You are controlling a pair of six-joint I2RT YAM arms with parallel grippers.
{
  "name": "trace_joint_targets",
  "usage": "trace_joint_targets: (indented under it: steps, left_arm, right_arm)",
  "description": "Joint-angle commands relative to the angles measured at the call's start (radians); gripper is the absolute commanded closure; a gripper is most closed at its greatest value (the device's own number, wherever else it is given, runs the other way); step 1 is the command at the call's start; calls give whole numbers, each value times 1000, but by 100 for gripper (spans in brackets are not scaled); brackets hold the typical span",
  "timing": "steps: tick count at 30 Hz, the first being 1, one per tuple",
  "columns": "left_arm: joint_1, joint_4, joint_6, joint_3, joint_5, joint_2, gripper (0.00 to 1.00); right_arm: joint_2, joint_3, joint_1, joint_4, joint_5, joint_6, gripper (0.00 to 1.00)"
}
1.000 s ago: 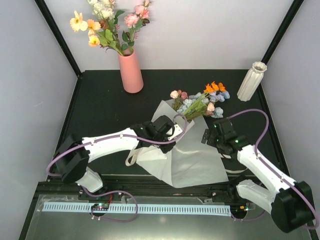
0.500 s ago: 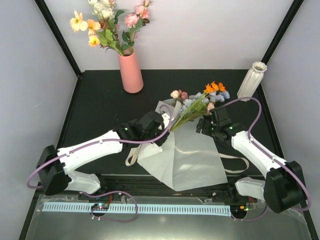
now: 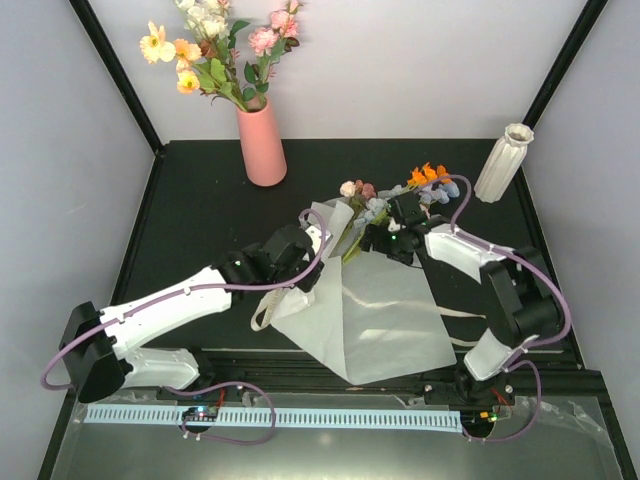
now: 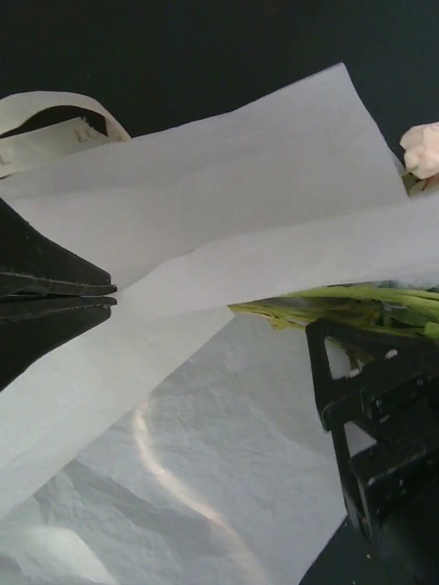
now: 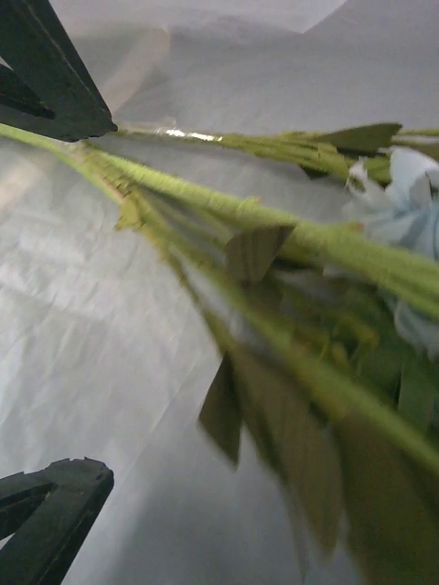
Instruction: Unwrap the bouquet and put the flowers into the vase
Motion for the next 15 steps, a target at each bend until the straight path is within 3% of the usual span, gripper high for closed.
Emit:
trace_joint_targets:
  steps: [1,15]
  left_arm:
    - [25,-39,-22,-17,-52,-62,98]
    - [337,-146,25,-127,-120,-240,98]
  right_arm:
    - [88,74,40,20,-35,10,5]
    - [138,48,116,71,-73,16,8]
